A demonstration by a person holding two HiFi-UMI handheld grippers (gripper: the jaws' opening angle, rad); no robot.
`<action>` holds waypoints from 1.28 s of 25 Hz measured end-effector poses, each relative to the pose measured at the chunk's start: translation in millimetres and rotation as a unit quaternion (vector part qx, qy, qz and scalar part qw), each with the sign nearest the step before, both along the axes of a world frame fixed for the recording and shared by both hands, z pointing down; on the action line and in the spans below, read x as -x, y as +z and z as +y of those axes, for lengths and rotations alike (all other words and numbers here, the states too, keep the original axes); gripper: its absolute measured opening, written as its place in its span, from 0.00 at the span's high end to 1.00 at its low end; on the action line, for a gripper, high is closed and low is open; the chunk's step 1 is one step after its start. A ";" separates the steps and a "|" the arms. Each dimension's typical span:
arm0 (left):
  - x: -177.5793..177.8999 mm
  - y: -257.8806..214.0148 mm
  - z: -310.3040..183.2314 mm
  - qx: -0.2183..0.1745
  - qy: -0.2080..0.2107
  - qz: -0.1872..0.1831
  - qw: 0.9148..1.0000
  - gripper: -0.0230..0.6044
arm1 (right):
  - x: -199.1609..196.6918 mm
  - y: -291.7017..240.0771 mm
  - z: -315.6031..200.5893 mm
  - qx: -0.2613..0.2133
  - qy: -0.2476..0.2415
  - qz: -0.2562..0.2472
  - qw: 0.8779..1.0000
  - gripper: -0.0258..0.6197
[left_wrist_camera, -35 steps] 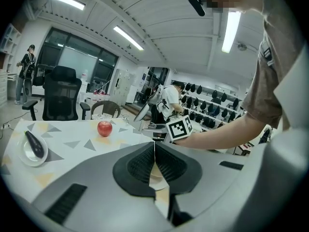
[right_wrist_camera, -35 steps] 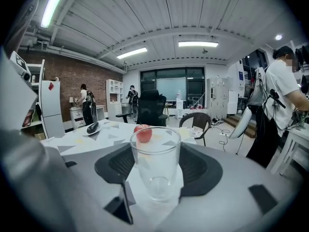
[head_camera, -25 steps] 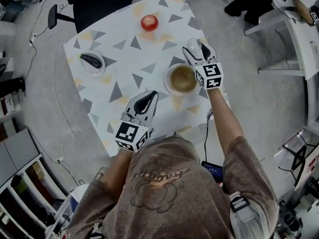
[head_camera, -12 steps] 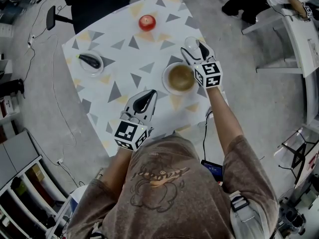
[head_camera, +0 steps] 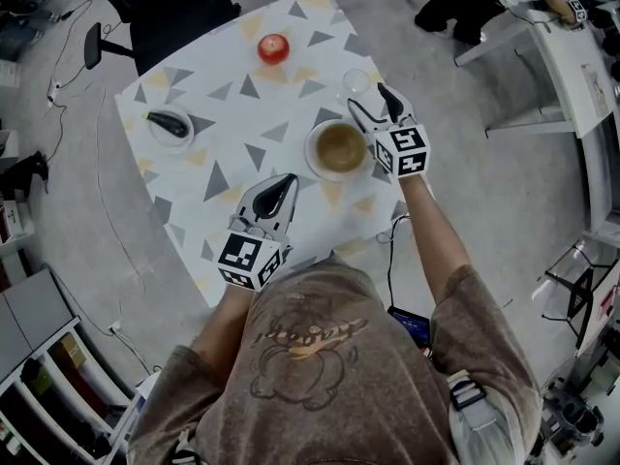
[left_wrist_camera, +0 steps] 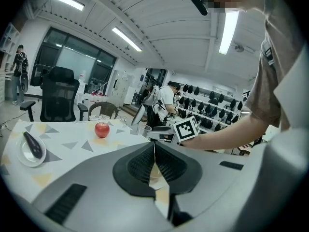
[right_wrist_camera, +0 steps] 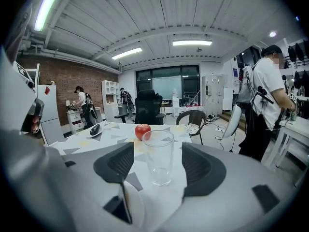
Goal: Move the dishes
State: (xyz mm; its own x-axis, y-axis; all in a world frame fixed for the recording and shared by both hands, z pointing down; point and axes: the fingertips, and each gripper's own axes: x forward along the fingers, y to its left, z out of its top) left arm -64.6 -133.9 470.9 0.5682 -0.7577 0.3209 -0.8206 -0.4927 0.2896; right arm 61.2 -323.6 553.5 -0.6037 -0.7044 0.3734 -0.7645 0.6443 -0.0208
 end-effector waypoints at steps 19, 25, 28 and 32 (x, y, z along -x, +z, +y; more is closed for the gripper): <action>-0.1 -16.7 21.4 -0.022 0.012 0.001 1.000 0.93 | -11.7 5.3 70.4 0.040 0.025 -0.002 0.999 0.51; 2.4 -20.0 23.4 -0.024 0.011 0.003 1.000 0.93 | -10.1 32.0 84.5 0.074 0.035 0.005 0.997 0.52; 4.2 -18.5 25.0 -0.022 0.009 0.002 1.000 0.93 | -11.1 48.7 91.2 0.094 0.040 0.013 0.995 0.54; 7.0 -16.7 26.1 -0.019 0.008 0.001 1.000 0.93 | -13.3 69.7 96.8 0.125 0.047 0.028 0.991 0.60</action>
State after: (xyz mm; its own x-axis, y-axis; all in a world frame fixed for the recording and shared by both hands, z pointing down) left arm -71.7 -107.7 454.3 0.5810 -0.7602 0.2909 -0.8120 -0.5169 0.2711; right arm 74.5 -226.9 623.2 -0.5131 -0.6384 0.5738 -0.8258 0.5493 -0.1273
